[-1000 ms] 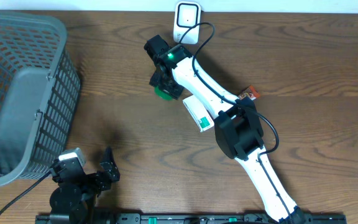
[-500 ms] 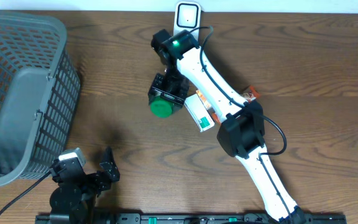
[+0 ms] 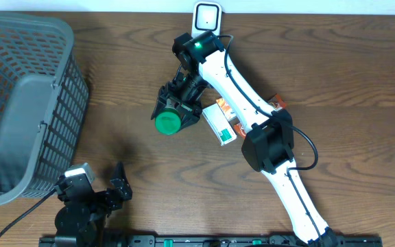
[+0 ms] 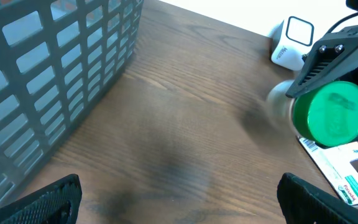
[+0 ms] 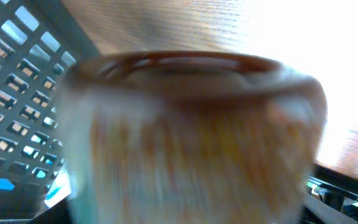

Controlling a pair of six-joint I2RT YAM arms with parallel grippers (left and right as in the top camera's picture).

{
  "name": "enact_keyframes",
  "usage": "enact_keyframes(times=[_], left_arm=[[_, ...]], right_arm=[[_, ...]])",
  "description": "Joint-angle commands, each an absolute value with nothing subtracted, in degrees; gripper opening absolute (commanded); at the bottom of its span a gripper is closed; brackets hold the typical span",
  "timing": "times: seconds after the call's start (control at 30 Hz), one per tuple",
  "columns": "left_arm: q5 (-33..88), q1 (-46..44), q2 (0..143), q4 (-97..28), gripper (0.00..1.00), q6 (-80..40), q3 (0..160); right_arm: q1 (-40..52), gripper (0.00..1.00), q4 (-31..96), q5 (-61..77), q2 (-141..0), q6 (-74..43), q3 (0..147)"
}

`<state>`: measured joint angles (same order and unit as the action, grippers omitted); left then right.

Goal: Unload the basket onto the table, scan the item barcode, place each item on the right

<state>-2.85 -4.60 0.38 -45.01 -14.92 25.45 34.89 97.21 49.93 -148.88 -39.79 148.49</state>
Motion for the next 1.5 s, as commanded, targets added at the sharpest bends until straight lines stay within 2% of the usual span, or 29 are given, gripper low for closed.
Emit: enact_keyframes(times=[0.0,0.13,0.3,0.53,0.73,0.9,1.13,1.23,1.33,1.47], left_arm=[[-2.1,-4.8,0.3,-45.0,0.98,-14.0,25.3],[-2.1,-4.8,0.3,-45.0,0.98,-14.0,25.3],[-2.1,-4.8,0.3,-45.0,0.98,-14.0,25.3],[-2.1,-4.8,0.3,-45.0,0.98,-14.0,25.3],[-2.1,-4.8,0.3,-45.0,0.98,-14.0,25.3],[-2.1,-4.8,0.3,-45.0,0.98,-14.0,25.3],[-2.1,-4.8,0.3,-45.0,0.98,-14.0,25.3],[-2.1,-4.8,0.3,-45.0,0.98,-14.0,25.3],[-2.1,-4.8,0.3,-45.0,0.98,-14.0,25.3],[-2.1,-4.8,0.3,-45.0,0.98,-14.0,25.3]], right_arm=[[34.5,0.72,97.3,54.2,-148.9,-38.5,145.9],[34.4,0.71,97.3,55.5,-148.9,-38.2,137.8],[34.5,0.64,95.4,59.8,-148.9,-34.6,127.7],[34.2,0.60,93.7,55.2,-148.8,-34.4,124.9],[33.8,0.73,97.5,50.9,-148.2,-32.4,128.7],[34.1,0.95,97.5,51.5,-144.6,-31.6,133.1],[34.4,0.95,97.3,52.4,-136.6,-31.6,136.5],[34.6,0.99,95.6,51.4,-133.1,-31.3,136.5],[35.0,0.99,89.7,42.4,-130.6,-26.0,136.5],[37.1,0.99,83.9,22.2,-129.8,-15.8,136.5]])
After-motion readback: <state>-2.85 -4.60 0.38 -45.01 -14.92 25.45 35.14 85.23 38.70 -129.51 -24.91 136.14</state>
